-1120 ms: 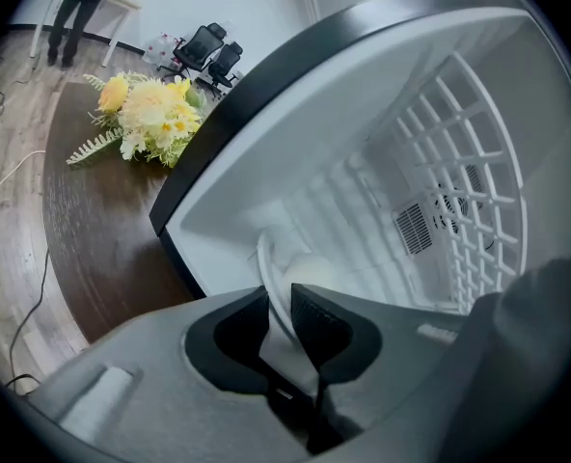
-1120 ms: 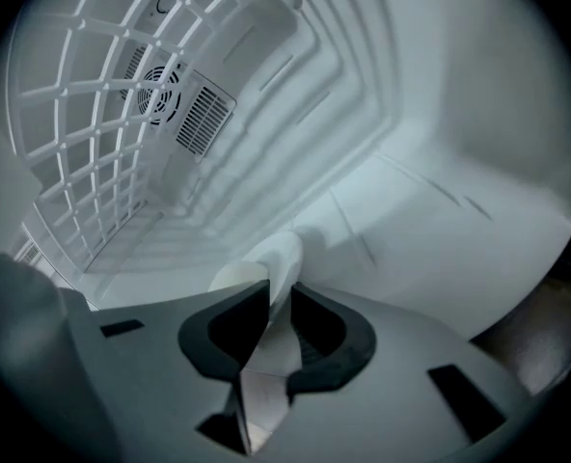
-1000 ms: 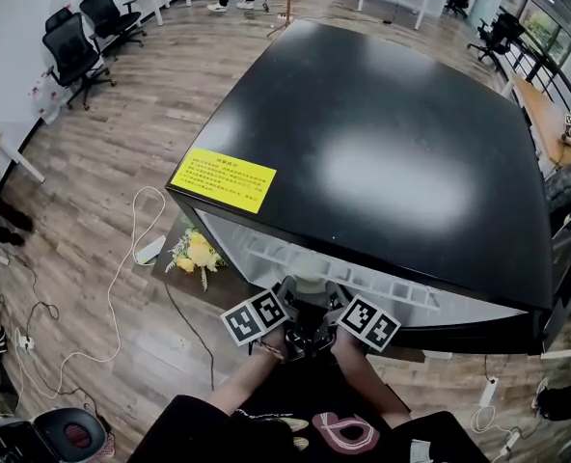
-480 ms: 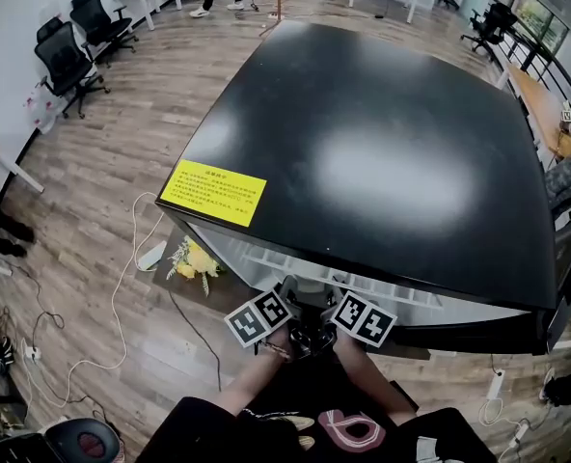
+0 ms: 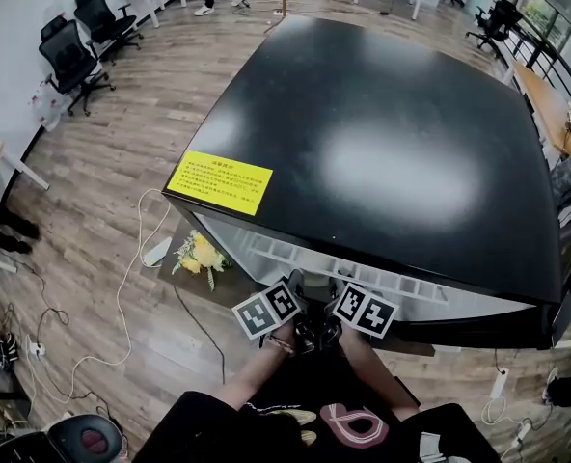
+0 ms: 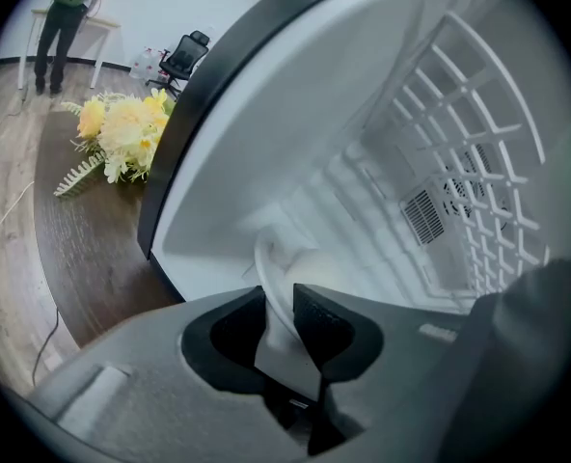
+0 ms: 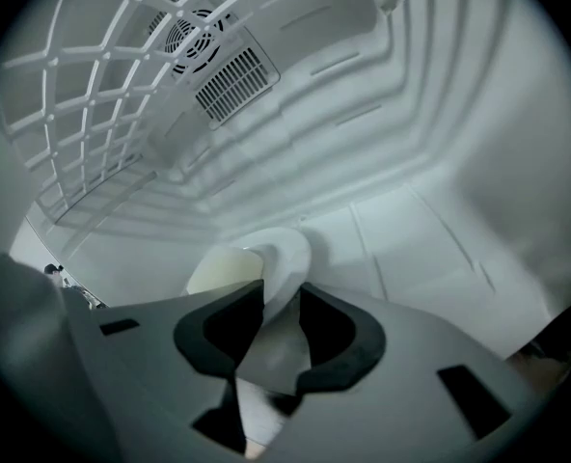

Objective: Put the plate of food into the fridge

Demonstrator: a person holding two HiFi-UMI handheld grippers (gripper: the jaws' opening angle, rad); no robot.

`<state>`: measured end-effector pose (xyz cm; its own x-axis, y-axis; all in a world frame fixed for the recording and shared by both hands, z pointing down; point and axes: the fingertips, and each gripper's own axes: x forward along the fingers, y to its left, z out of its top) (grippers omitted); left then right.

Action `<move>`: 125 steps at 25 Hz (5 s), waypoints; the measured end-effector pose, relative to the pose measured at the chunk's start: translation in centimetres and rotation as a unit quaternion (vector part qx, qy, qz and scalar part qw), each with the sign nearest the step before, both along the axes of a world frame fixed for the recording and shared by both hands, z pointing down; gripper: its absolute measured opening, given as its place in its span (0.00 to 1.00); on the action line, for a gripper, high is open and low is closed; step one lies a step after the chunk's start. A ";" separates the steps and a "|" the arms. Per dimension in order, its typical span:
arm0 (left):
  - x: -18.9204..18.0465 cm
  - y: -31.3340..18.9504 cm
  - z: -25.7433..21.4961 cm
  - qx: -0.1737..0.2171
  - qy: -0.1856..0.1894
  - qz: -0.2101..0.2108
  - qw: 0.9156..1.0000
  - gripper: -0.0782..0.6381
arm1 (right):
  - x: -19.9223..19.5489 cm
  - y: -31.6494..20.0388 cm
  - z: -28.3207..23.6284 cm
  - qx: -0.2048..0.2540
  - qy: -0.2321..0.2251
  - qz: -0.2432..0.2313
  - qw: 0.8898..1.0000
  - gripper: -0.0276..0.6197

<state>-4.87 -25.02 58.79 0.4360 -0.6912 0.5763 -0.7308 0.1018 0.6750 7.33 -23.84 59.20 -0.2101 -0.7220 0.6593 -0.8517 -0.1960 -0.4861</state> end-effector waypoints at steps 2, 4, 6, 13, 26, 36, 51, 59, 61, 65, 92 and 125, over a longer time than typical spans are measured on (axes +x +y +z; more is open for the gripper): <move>0.0 0.0 0.0 -0.002 -0.008 0.007 1.000 0.24 | 0.0 0.0 0.0 -0.001 0.003 -0.002 1.000 0.23; 0.1 0.0 0.0 -0.006 -0.011 0.016 1.000 0.24 | 0.0 0.0 -0.1 0.001 0.006 -0.003 1.000 0.23; 0.1 0.0 0.0 -0.007 -0.021 0.023 0.999 0.24 | 0.0 0.0 -0.1 0.002 0.013 -0.006 1.000 0.23; 0.2 0.0 0.0 -0.014 -0.054 0.031 0.998 0.26 | 0.2 -0.1 -0.1 0.001 0.027 -0.009 1.000 0.24; 0.2 -0.2 -0.3 -0.007 -0.091 0.054 0.994 0.28 | 0.3 -0.2 -0.2 0.005 0.010 0.004 1.000 0.24; -0.7 -0.1 0.2 -0.015 -0.143 0.078 0.987 0.30 | 1.0 -1.0 -0.4 0.020 0.011 0.017 1.000 0.31; -0.6 0.9 -0.8 0.006 -0.139 0.124 0.982 0.39 | 1.3 0.5 -1.8 0.050 0.019 -0.008 0.999 0.46; -0.2 2.6 -3.1 0.067 -0.147 0.152 0.975 0.40 | 0.3 3.3 -3.5 0.092 -0.006 -0.047 0.995 0.48; 0.1 3.2 -4.0 0.084 -0.137 0.166 0.973 0.40 | 0.3 4.1 -4.0 0.105 0.006 -0.051 0.993 0.48; 1.2 4.8 -6.8 0.142 -0.111 0.191 0.965 0.40 | 0.3 5.5 -5.4 0.132 0.049 -0.062 0.988 0.48; 1.1 14.9 -9.1 0.247 -0.106 0.242 0.932 0.29 | -1.0 15.8 -8.4 0.212 0.135 -0.042 0.967 0.16; 0.6 19.2 -8.7 0.289 -0.167 0.245 0.910 0.12 | -4.2 18.8 -8.2 0.227 0.214 -0.111 0.944 0.05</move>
